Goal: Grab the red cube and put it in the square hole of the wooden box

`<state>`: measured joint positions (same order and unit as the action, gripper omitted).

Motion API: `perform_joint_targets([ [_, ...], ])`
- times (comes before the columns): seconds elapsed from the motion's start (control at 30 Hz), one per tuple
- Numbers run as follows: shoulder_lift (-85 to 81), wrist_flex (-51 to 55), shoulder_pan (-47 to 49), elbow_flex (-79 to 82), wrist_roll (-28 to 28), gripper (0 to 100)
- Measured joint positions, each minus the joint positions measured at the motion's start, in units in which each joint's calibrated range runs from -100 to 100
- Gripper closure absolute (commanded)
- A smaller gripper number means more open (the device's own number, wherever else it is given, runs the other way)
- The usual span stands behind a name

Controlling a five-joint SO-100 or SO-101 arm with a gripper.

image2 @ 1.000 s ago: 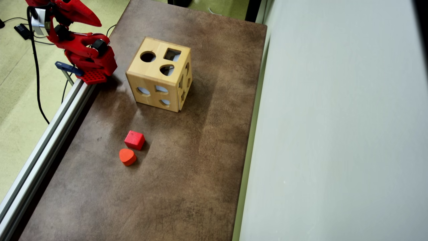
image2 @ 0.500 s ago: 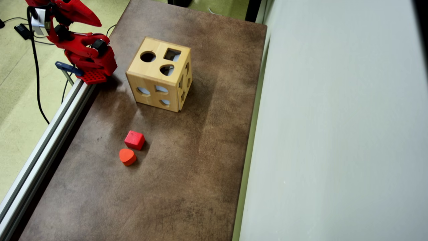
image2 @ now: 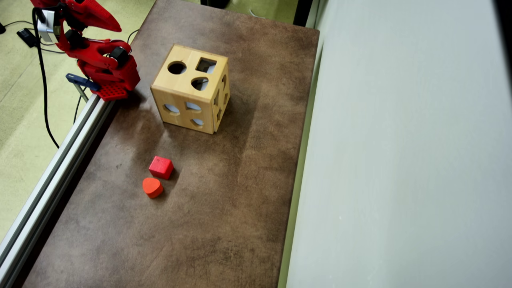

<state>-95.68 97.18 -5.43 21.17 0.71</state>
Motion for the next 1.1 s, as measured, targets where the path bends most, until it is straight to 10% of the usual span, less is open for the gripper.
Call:
perform_joint_targets([
  [0.83,57.5,0.0,-0.9,-45.9,0.0,98],
  [1.1,73.6,0.0,-19.2,-47.9,0.0,97],
])
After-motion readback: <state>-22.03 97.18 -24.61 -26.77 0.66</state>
